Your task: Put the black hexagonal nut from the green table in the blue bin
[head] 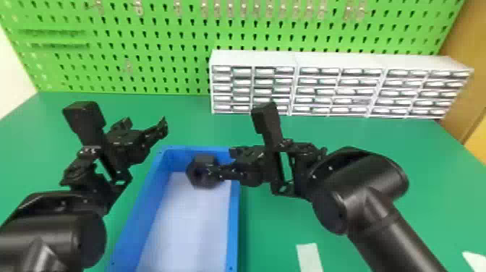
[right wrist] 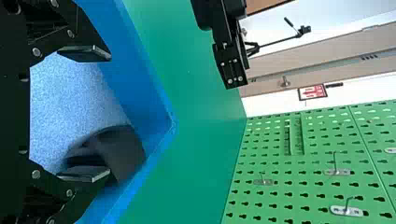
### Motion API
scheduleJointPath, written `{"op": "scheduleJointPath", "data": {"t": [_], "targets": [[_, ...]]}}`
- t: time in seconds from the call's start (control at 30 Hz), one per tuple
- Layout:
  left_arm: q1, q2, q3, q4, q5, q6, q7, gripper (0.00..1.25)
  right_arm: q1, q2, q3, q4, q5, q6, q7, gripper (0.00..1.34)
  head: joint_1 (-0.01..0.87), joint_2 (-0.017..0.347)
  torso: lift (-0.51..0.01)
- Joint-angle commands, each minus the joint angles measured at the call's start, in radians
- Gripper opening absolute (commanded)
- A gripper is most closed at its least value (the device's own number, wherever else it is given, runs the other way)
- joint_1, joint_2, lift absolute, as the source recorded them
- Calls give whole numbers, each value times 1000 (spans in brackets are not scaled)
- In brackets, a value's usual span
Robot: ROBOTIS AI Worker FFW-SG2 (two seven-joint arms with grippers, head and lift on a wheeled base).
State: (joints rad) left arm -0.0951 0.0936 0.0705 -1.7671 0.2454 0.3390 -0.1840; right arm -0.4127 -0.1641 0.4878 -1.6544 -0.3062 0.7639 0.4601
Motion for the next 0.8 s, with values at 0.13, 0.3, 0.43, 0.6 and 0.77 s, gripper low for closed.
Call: {"op": "scheduleJointPath", "data": {"t": [0.13, 0.3, 0.43, 0.6, 0.77], "targets": [[0, 0, 0, 0, 0, 0, 0, 954, 2, 0, 0, 1, -1, 0, 0, 939, 666, 32, -100], [0, 0, 0, 0, 0, 0, 0, 954, 2, 0, -2, 1, -1, 0, 0, 939, 666, 32, -100], [0, 0, 0, 0, 0, 0, 0, 954, 3, 0, -3, 1, -1, 0, 0, 939, 666, 32, -100], [0, 0, 0, 0, 0, 0, 0, 954, 8, 2, -11, 1, 3, -1, 0, 939, 666, 32, -100], [2, 0, 3, 0, 0, 0, 0, 954, 20, 5, -26, 1, 24, -21, -1, 939, 666, 32, -100]]}}
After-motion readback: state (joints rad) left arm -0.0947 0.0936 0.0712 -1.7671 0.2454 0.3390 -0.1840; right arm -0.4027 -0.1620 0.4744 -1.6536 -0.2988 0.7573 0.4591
